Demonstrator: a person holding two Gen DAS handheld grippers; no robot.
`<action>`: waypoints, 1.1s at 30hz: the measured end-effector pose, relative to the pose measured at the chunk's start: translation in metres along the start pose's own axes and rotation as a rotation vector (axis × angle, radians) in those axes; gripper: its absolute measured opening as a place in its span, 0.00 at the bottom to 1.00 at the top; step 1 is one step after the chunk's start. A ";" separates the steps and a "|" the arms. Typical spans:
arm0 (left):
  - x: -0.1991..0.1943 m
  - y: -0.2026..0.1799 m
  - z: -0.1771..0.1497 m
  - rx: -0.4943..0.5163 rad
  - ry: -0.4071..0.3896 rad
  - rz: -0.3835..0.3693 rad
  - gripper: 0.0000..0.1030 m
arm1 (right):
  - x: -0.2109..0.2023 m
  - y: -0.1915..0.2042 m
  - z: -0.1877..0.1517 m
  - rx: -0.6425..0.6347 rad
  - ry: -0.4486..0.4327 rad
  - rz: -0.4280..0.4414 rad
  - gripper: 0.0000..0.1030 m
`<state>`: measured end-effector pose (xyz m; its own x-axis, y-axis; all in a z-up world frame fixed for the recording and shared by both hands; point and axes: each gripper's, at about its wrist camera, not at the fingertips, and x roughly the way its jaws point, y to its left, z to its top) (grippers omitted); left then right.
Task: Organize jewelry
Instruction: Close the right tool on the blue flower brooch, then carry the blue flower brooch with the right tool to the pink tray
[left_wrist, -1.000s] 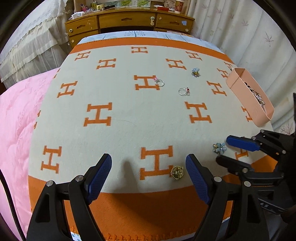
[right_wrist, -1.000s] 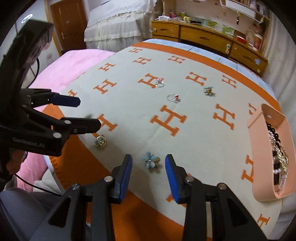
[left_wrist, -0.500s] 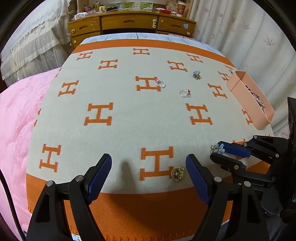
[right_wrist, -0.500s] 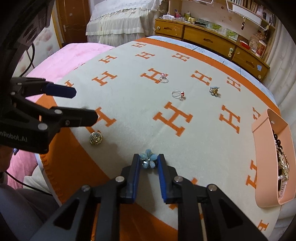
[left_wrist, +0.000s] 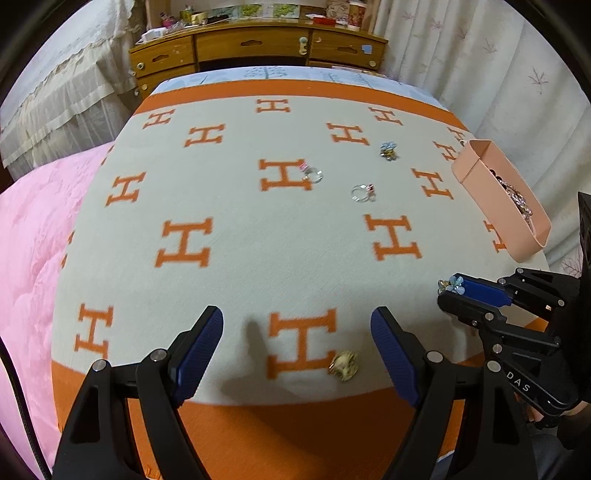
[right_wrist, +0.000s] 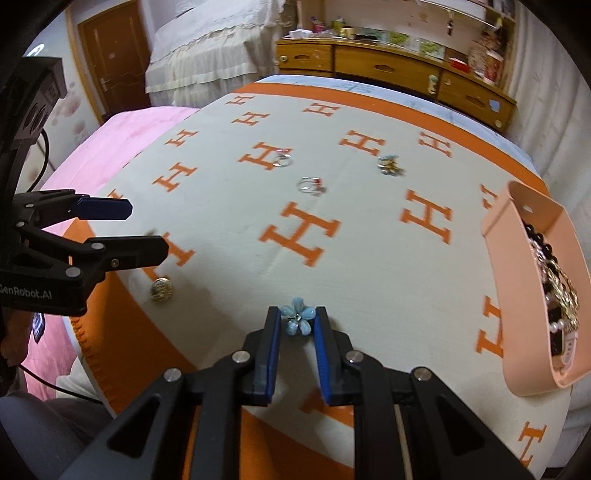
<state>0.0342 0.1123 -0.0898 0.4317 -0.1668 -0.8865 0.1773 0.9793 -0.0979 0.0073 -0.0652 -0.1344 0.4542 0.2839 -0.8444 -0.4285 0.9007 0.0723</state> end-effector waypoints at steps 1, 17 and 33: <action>0.001 -0.003 0.003 0.007 0.000 -0.003 0.78 | -0.001 -0.005 -0.001 0.013 -0.003 0.002 0.17; 0.057 -0.032 0.098 0.083 0.019 -0.047 0.78 | -0.022 -0.056 -0.012 0.214 -0.105 -0.024 0.17; 0.097 -0.096 0.151 0.135 -0.035 -0.092 0.50 | -0.040 -0.077 -0.007 0.277 -0.177 0.006 0.17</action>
<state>0.1927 -0.0150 -0.0979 0.4381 -0.2612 -0.8601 0.3338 0.9357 -0.1141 0.0167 -0.1481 -0.1104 0.5912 0.3204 -0.7402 -0.2140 0.9471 0.2391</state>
